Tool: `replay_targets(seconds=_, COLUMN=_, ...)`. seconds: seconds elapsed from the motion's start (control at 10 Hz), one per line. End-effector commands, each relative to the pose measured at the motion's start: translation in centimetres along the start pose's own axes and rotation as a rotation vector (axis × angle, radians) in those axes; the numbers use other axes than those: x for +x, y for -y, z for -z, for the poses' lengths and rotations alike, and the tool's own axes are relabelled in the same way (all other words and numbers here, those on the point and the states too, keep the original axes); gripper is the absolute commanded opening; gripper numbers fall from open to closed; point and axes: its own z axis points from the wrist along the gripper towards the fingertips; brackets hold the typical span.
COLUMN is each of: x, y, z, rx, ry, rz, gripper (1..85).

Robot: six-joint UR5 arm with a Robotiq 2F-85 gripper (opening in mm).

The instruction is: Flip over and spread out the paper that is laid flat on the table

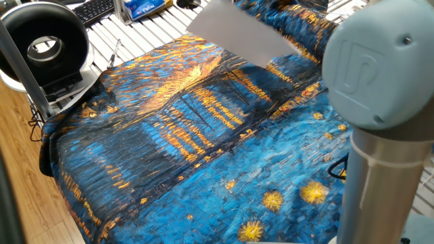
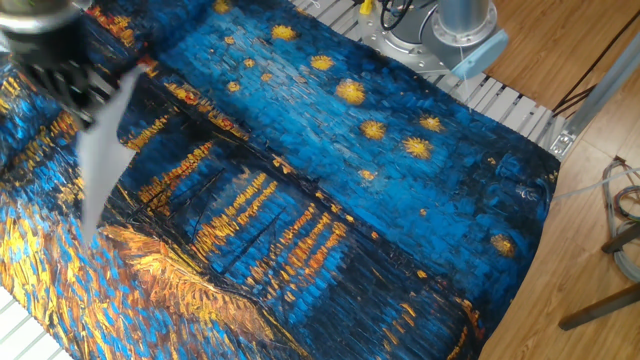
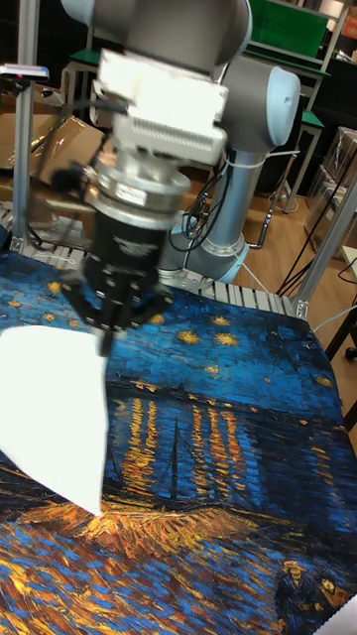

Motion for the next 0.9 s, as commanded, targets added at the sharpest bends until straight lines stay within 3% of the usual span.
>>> replay_targets(seconds=0.0, x=0.8, y=-3.4, z=-1.3, rx=-0.062, ry=-0.005, rz=-0.086, gripper=1.0)
replay_targets(seconds=0.3, x=1.7, y=-4.7, z=-1.8, rx=-0.111, ry=-0.019, rz=-0.130, gripper=1.0)
replay_targets(seconds=0.4, x=2.2, y=-4.4, z=-1.9, rx=-0.084, ry=-0.027, rz=-0.130, gripper=1.0)
replay_targets(seconds=0.6, x=2.5, y=-5.4, z=-2.3, rx=-0.079, ry=-0.030, rz=-0.151, gripper=1.0)
replay_targets(seconds=0.8, x=2.6, y=-6.1, z=-2.4, rx=-0.099, ry=-0.037, rz=-0.168, gripper=1.0)
